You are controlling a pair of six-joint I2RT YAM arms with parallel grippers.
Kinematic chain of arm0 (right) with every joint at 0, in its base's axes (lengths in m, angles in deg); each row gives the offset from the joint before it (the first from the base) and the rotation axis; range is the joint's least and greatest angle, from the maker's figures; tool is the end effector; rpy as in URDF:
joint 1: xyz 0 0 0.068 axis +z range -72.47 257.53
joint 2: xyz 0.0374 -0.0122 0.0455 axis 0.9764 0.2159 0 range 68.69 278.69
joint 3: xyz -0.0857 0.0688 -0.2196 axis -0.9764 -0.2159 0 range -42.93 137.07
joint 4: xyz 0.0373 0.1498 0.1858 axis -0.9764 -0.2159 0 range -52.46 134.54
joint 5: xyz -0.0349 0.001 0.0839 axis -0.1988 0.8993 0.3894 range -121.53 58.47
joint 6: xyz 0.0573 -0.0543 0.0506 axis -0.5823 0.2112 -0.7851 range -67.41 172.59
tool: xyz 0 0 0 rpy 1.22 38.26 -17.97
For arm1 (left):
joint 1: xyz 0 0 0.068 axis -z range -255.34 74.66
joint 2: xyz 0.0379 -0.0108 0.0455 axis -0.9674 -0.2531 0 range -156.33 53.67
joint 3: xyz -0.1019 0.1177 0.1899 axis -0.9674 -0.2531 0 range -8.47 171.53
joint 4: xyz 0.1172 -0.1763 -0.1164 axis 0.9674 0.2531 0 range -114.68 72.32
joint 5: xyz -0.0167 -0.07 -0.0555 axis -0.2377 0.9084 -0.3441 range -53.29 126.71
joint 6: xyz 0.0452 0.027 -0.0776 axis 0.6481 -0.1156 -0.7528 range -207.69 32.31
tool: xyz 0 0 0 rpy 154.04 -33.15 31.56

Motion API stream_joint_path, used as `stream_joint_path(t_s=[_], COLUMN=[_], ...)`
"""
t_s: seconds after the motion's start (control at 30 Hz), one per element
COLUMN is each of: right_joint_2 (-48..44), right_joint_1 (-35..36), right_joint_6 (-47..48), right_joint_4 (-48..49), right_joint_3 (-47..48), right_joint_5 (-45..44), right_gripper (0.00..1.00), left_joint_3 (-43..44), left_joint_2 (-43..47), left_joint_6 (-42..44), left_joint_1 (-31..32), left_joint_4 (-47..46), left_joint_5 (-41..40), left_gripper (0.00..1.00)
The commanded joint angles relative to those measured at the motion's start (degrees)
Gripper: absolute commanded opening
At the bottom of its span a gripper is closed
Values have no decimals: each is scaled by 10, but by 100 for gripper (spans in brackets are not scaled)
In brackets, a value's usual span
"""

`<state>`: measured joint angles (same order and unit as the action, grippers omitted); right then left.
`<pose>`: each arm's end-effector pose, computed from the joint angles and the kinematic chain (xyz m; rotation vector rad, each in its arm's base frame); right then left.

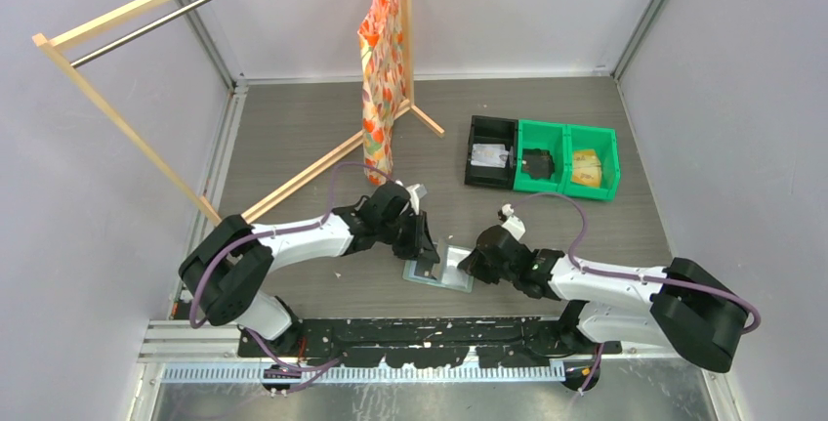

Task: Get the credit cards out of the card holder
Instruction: Remove the credit card from the card holder.

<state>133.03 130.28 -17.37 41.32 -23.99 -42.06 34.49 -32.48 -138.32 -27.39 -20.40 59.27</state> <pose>0.1464 0.1670 0.0910 0.4682 2.5024 0.7309 0.1844 -0.2528 0.1274 0.1469 2.7154 -1.1527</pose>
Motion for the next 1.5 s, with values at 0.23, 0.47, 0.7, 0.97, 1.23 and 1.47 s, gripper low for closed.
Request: stream_joint_path(t_s=[0.23,0.47,0.7,0.97,1.23,1.47], right_joint_2=[39,-5,-82,-136,-124,-88], right_joint_1=[-3,-5,-7,-8,-8,-7], right_joint_6=[-25,-27,-6,28,87,79], right_joint_4=[-11,-68,-129,-160,-156,-89], right_joint_3=[-11,-12,-13,9,72,62], right_joint_5=[-32,-59,-78,-87,-62,-32], right_gripper=[1,1,1,1,3,11], left_joint_3=[-16,-7,2,33,34,34], left_joint_2=[-22,-66,-71,-63,-63,-76], left_joint_6=[-49,-53,-46,1,-7,-2], left_joint_1=[13,18,18,18,17,17], left_joint_4=[-157,-179,-165,-46,-22,-20], left_joint_5=[71,84,73,9,-4,-12], left_gripper=[19,19,18,18,17,18])
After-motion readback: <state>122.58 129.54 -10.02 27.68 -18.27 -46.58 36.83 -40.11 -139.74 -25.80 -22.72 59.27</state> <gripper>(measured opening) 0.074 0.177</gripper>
